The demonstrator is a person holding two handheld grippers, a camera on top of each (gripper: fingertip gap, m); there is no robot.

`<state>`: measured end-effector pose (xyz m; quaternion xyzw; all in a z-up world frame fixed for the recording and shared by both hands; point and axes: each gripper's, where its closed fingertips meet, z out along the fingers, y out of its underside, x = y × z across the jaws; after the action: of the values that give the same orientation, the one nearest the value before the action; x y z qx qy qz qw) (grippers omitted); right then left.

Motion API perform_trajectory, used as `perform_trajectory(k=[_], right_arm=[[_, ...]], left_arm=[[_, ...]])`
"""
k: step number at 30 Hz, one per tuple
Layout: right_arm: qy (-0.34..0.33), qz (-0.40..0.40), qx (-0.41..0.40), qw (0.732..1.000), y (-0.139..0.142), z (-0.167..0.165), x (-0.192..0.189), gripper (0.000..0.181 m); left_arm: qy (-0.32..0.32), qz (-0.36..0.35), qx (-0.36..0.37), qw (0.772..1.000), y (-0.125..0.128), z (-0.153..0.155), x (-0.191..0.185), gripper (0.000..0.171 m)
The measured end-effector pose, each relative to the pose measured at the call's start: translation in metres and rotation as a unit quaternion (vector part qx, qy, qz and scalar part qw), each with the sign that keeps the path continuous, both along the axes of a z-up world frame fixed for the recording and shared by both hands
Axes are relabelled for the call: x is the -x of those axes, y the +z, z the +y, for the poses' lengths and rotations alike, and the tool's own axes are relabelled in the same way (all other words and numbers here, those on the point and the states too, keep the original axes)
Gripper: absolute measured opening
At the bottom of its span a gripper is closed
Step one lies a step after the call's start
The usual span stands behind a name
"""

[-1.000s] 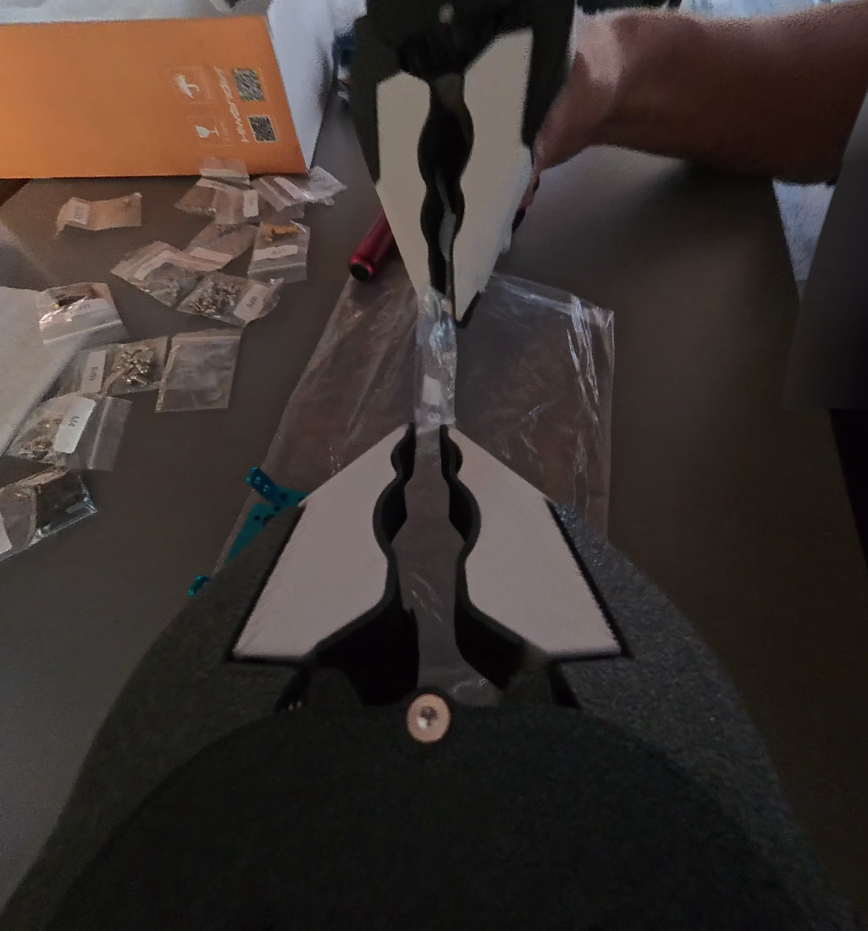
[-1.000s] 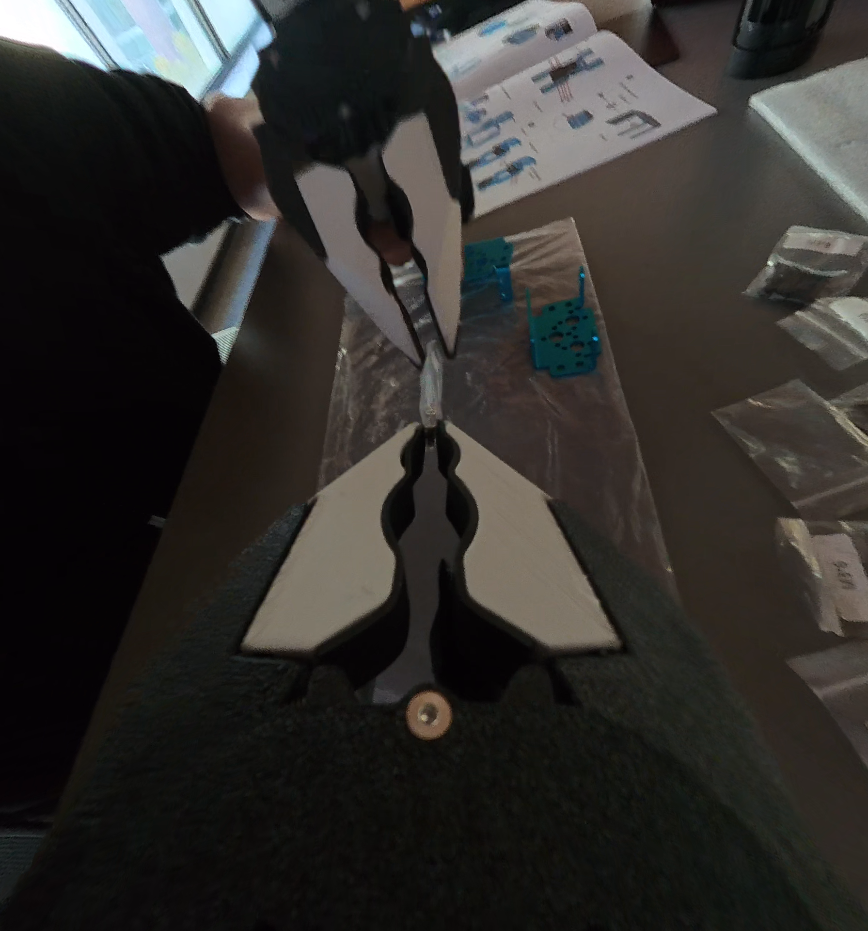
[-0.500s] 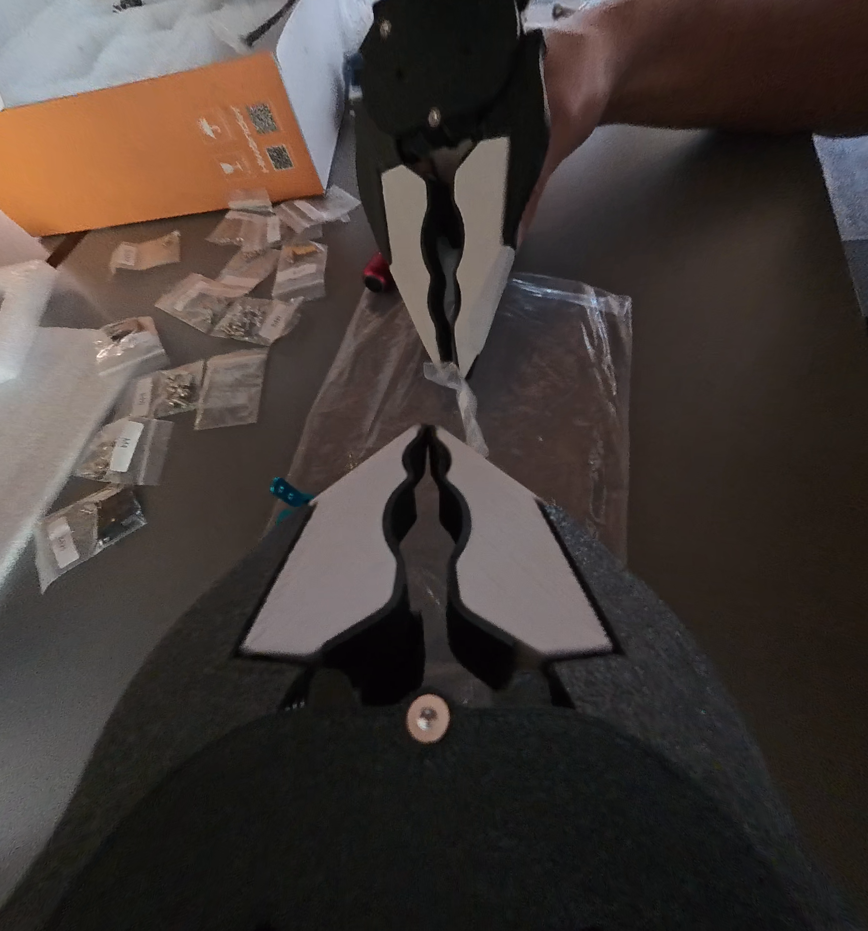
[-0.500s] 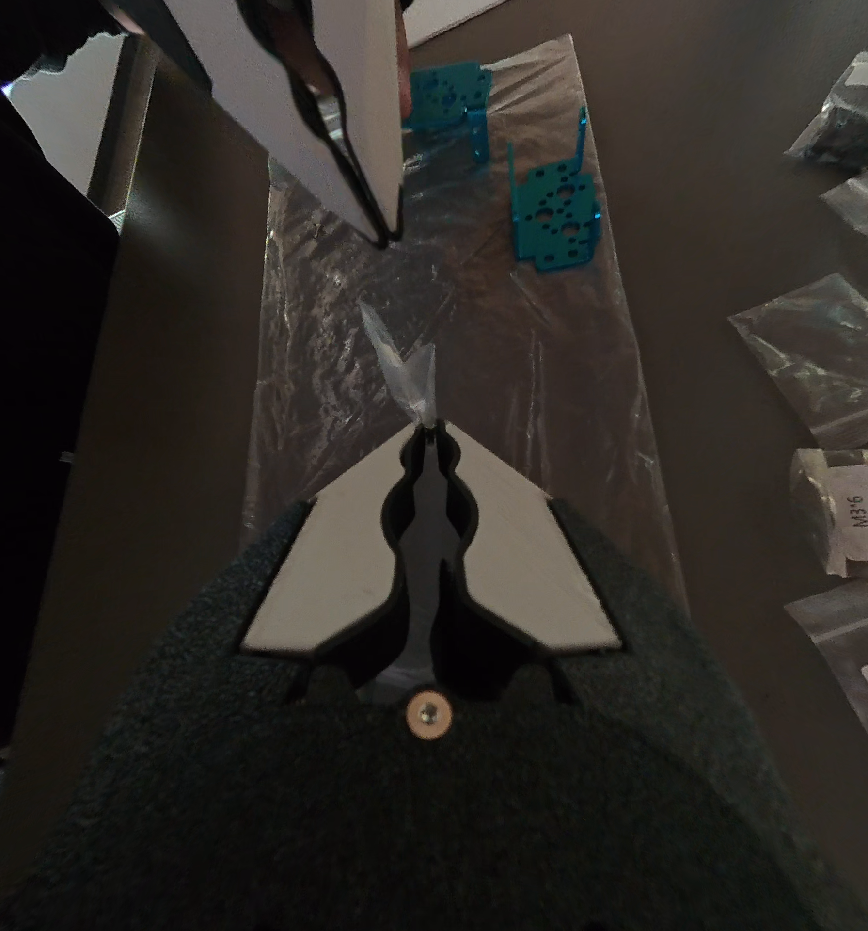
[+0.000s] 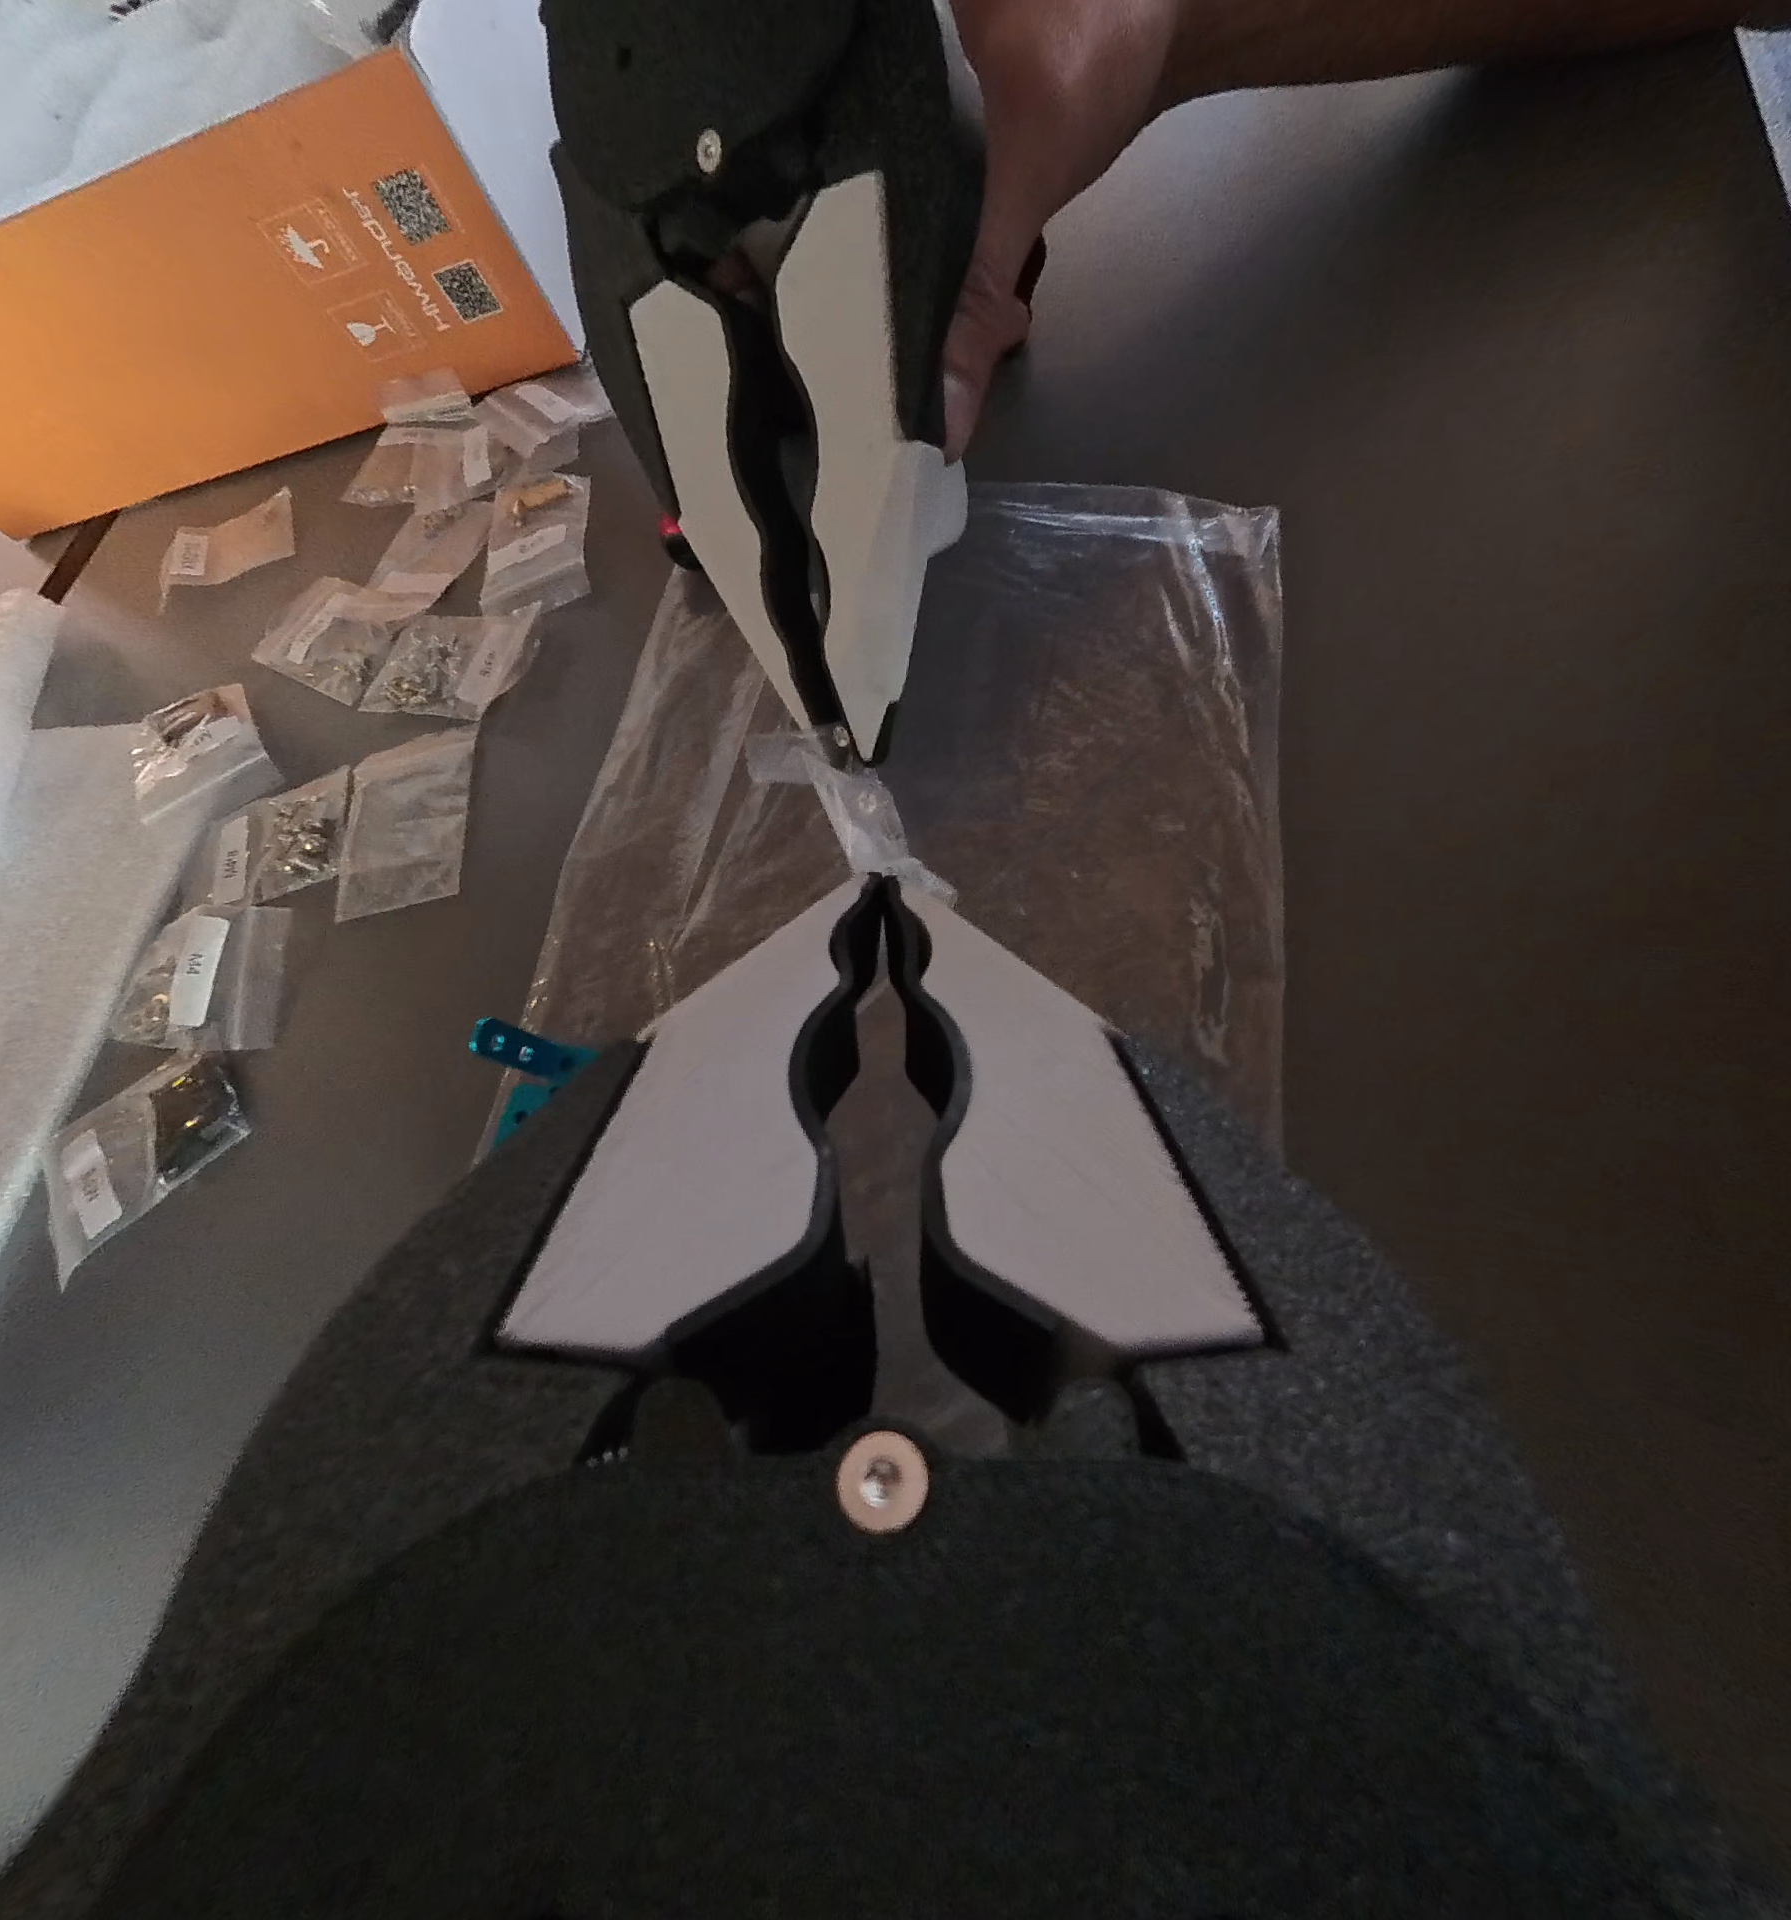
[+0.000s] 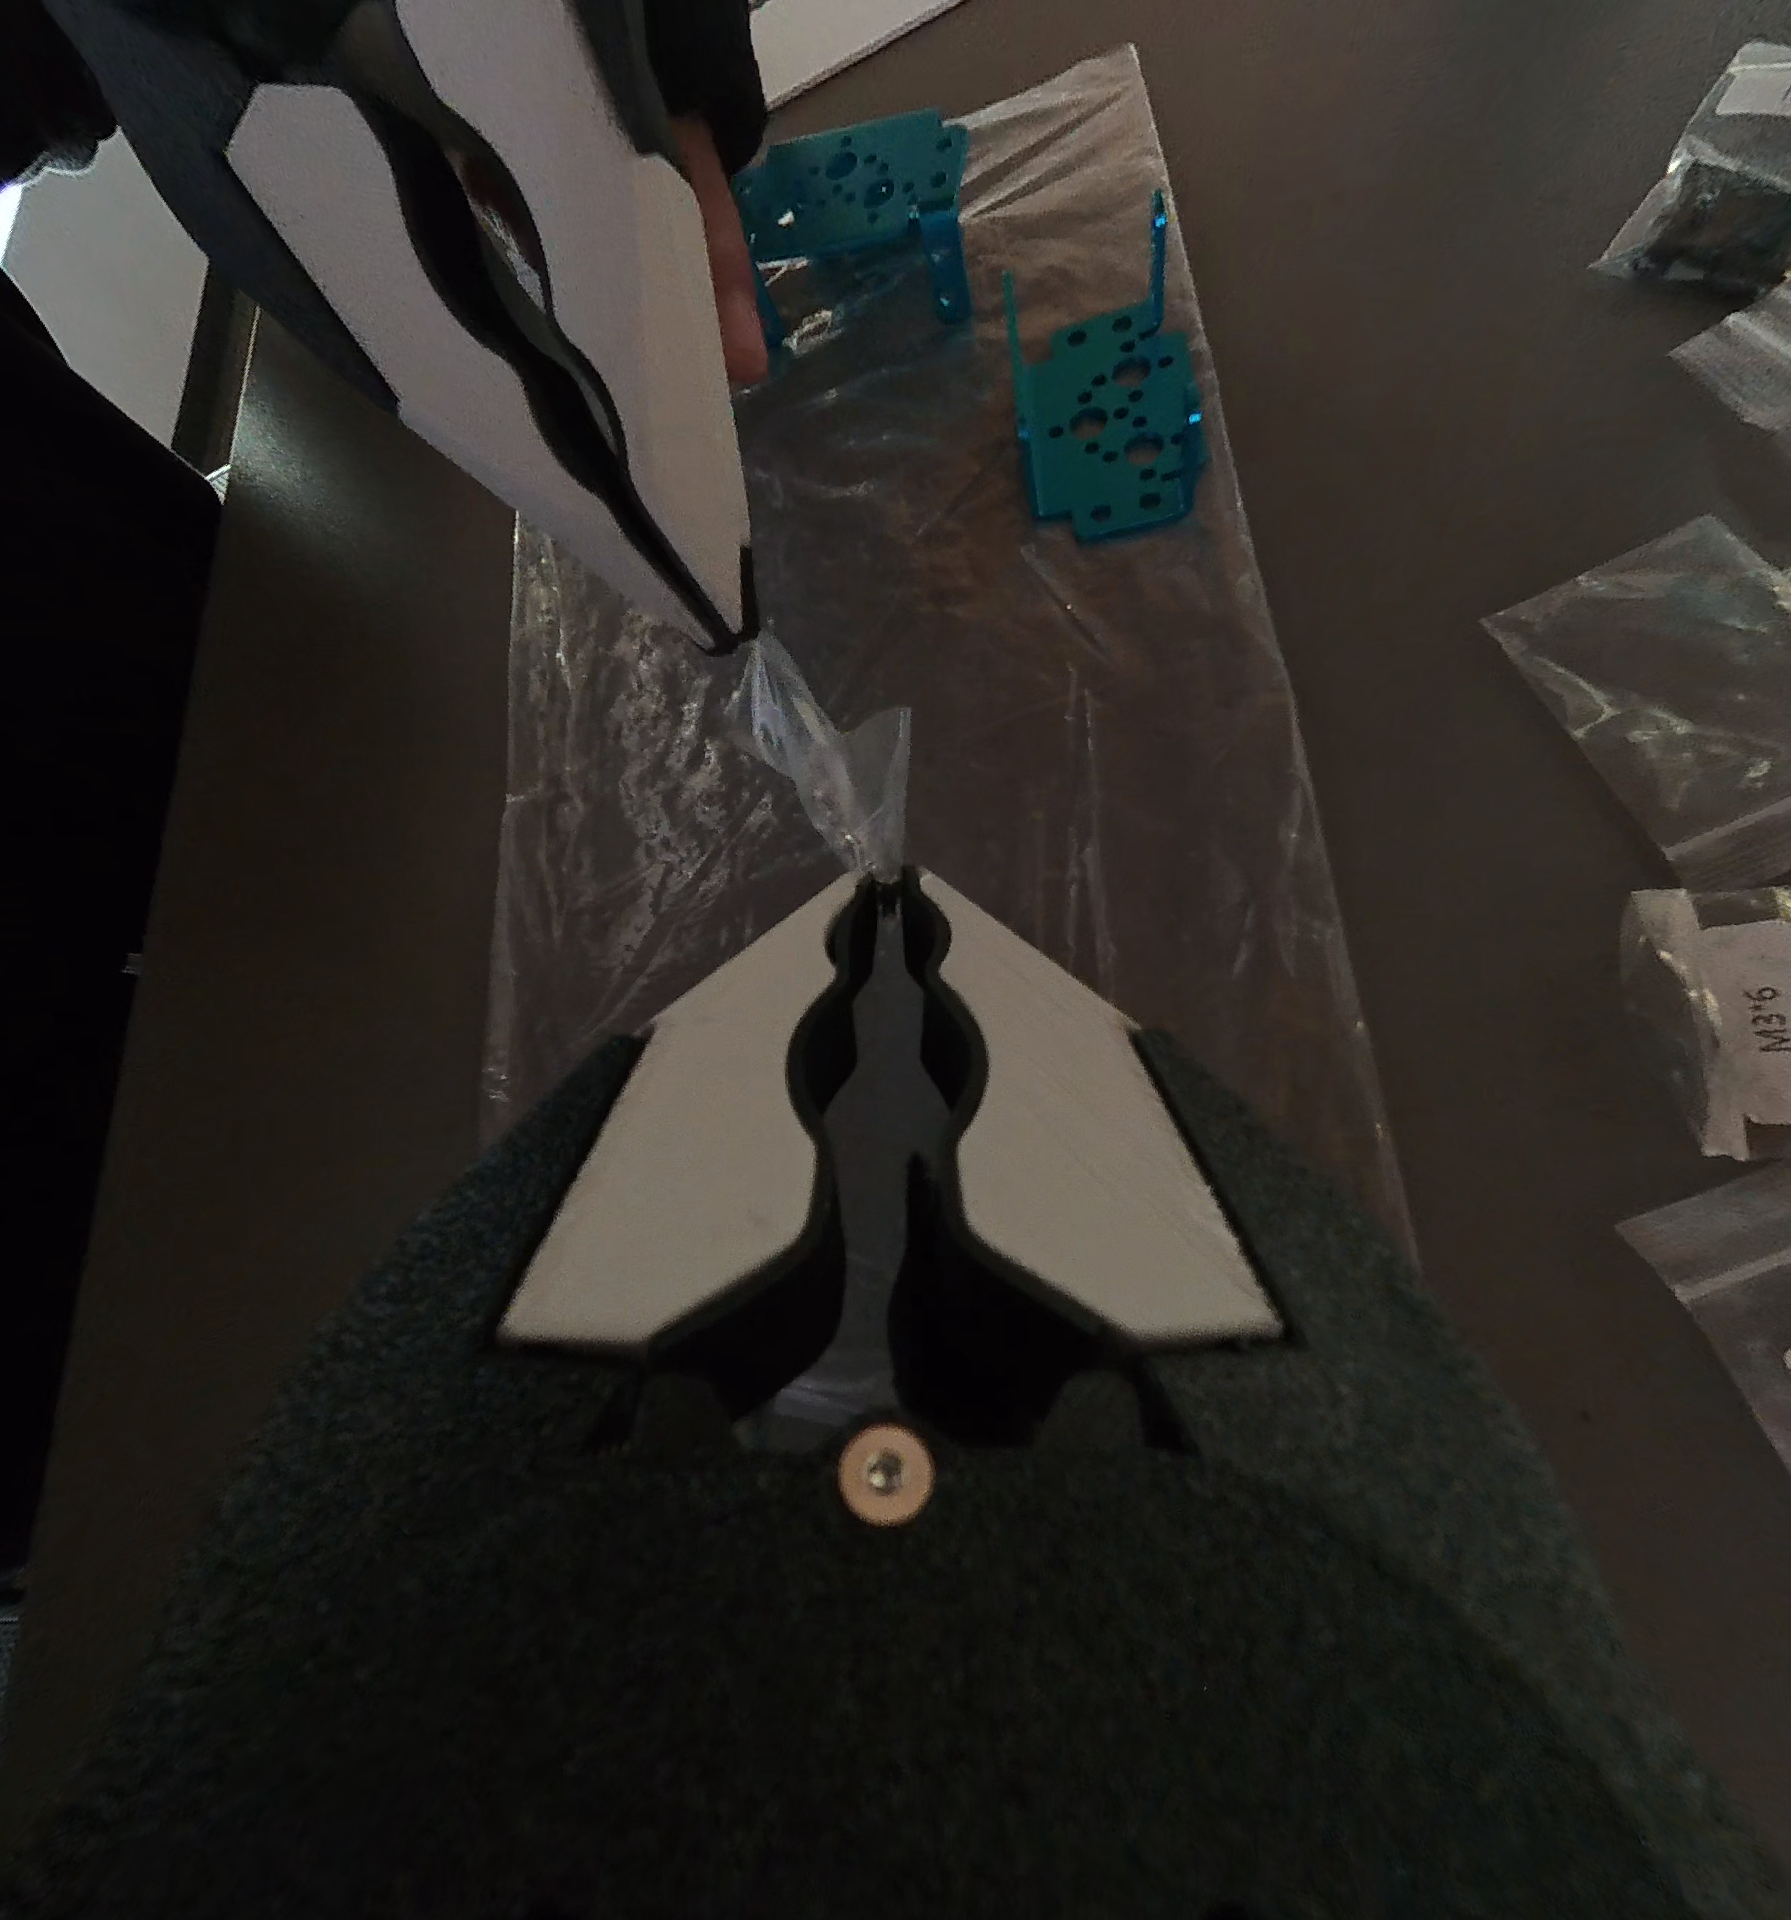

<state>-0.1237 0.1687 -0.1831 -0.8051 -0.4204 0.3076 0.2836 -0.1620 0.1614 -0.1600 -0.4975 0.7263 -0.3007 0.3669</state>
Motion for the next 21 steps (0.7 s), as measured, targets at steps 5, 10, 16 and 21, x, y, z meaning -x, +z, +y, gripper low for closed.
perform_trajectory(k=[5, 10, 16, 21], right_arm=[[0.003, -0.007, 0.002, 1.0, -0.003, -0.001, 0.001, 0.003], [0.003, 0.002, 0.001, 1.0, 0.0, -0.001, 0.0, 0.002], [0.012, 0.044, -0.016, 0.999, 0.015, 0.0, 0.001, 0.003], [0.024, 0.078, -0.032, 0.996, 0.032, -0.003, 0.003, 0.004]], left_arm=[[-0.004, 0.023, -0.024, 0.999, -0.012, -0.003, 0.0, 0.0], [0.015, 0.019, -0.03, 0.999, -0.009, 0.005, 0.001, 0.011], [0.037, -0.012, 0.023, 0.999, 0.01, 0.017, 0.003, 0.016], [0.044, -0.043, 0.094, 0.994, 0.032, 0.028, 0.006, 0.016]])
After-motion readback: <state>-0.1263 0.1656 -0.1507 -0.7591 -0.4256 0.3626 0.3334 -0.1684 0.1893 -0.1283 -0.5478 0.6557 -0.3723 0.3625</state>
